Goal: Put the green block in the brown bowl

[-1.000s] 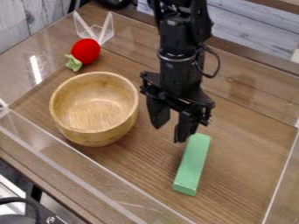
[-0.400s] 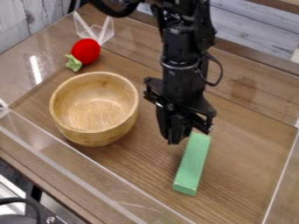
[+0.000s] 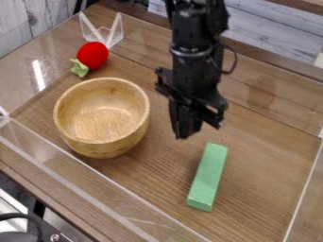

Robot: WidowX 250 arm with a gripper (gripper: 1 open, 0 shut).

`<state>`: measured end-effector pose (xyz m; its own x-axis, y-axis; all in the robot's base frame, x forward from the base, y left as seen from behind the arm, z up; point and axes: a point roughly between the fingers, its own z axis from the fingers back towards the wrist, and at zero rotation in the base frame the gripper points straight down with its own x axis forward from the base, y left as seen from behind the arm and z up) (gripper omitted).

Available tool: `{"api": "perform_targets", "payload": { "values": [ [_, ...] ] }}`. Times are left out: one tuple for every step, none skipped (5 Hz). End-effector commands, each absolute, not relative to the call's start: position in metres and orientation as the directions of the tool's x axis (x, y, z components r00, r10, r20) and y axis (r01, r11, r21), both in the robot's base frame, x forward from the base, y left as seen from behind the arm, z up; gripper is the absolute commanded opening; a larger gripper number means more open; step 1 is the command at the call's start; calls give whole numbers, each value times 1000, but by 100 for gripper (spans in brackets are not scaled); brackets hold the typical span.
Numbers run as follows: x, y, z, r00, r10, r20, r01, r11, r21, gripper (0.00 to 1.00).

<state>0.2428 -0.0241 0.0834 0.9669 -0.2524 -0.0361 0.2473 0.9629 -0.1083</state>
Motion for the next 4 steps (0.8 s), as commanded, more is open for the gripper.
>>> {"api": "perform_targets", "payload": {
  "values": [
    [254,-23,94,951,-308,20,308,946,-97,100],
    [256,-35,98,951,-308,18,308,946,-104,100],
    [257,-48,101,952,-306,17,306,946,-109,100],
    [257,-48,90,957,-291,4,289,950,-116,100]
  ]
}}
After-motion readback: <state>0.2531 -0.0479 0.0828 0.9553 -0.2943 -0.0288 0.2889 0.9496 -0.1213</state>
